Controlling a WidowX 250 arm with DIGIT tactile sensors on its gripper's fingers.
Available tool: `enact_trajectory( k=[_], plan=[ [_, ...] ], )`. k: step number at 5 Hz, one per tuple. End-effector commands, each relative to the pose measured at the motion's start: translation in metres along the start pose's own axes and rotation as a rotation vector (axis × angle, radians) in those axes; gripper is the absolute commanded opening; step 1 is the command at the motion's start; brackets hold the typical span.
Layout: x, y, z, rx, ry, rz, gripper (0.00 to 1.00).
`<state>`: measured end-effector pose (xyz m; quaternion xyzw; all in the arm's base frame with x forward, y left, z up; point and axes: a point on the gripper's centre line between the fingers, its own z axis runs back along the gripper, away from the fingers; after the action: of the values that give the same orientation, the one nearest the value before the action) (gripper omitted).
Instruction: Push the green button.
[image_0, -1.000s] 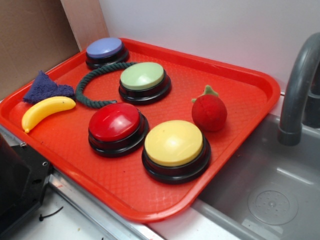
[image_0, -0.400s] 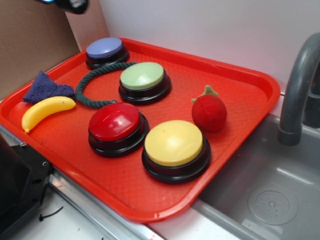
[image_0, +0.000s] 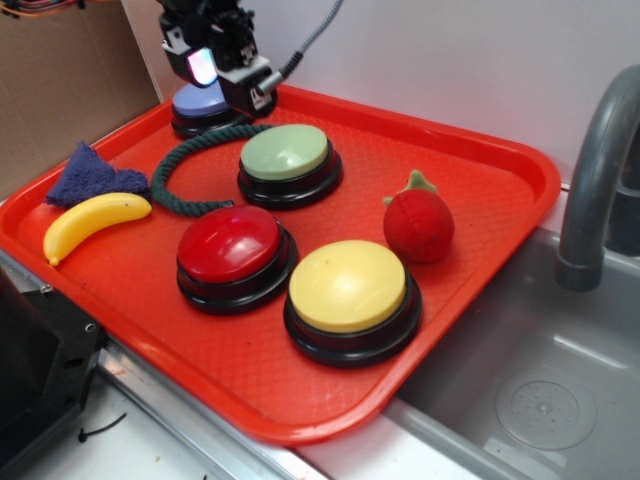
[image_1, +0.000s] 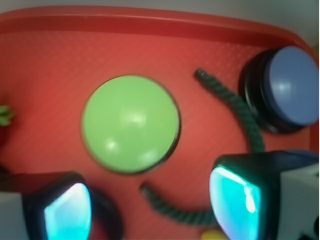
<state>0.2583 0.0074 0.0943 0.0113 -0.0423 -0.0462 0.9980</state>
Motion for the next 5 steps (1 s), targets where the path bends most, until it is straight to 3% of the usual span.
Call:
enact_trajectory(
  k=[1, 3, 5],
  plan=[
    [0.014, -0.011, -0.023, 0.04, -0.012, -0.094, 1.0],
    [0.02, -0.006, -0.041, 0.042, 0.017, -0.099, 1.0],
    [0.019, -0.001, -0.017, 0.032, 0.034, -0.06, 1.0]
  ],
)
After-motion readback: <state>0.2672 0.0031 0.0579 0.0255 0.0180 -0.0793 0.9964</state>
